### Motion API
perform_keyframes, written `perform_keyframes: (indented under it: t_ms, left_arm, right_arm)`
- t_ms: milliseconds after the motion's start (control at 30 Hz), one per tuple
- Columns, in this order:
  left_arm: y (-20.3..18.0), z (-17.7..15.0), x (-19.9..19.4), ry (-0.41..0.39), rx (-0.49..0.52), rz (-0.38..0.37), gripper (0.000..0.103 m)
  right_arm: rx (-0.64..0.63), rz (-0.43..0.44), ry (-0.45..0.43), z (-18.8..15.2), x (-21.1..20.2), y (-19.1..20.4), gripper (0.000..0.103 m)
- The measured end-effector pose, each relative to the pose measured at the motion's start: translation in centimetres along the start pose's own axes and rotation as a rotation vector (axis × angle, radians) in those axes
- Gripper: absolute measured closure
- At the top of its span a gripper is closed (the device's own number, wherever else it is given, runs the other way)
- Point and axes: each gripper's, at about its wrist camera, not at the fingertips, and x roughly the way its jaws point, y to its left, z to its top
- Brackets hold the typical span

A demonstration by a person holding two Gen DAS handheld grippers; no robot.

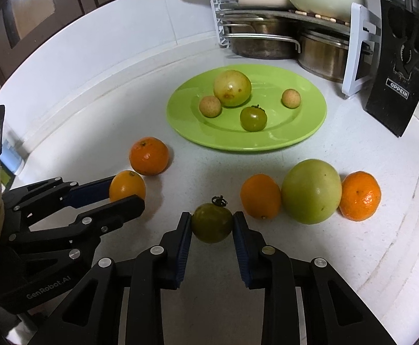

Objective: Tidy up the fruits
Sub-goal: 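Grasp an orange with the left tool while the right tool grasps a small green tomato, then carry the orange and green tomato over the green plate and open both tools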

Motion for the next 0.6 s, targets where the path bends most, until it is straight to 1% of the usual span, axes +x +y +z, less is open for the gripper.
perform_keyframes:
  t_ms: [300,600]
  left_arm:
    - [-0.7,1.6,-2.6,-0.067,0.007,0.016,0.07]
    - [-1.2,5.0,-3.5,-0.127,0.026,0.041,0.07]
  right_arm:
    - [-0.01,0.01,-0.071,1.0,-2.9,0.1,0.073]
    - [-0.04,0.007,-0.148,3.7,-4.9,-0.3,0.073]
